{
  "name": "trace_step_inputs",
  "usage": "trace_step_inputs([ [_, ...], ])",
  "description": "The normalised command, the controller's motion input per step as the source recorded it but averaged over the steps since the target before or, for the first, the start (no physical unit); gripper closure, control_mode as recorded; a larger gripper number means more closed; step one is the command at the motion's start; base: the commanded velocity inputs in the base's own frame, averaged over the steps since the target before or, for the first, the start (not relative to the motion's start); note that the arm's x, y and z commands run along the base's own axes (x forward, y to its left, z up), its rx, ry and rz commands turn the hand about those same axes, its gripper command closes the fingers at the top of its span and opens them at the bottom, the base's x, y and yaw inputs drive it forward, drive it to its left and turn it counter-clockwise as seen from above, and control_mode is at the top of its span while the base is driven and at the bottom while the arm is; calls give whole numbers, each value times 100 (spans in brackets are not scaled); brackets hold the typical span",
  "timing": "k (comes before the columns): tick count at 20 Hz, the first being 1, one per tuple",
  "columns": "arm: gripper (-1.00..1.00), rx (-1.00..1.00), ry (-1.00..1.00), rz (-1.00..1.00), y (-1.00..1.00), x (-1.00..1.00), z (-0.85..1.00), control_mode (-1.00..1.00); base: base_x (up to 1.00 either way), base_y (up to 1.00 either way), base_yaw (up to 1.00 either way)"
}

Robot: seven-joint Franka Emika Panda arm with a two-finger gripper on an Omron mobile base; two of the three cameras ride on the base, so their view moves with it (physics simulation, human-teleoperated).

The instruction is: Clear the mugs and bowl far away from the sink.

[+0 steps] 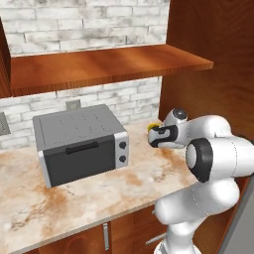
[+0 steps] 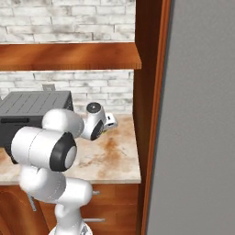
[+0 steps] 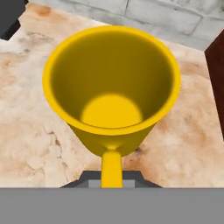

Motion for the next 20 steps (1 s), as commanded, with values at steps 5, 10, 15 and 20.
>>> trace_step_inputs([
  [5, 100, 0, 5, 0, 0, 49, -43, -100, 0, 0, 0],
  [10, 100, 0, 10, 0, 0, 55, -43, -100, 0, 0, 0],
  [15, 100, 0, 16, 0, 0, 46, -49, -100, 0, 0, 0],
  [20, -100, 6, 7, 0, 0, 12, -12, -100, 0, 0, 0],
])
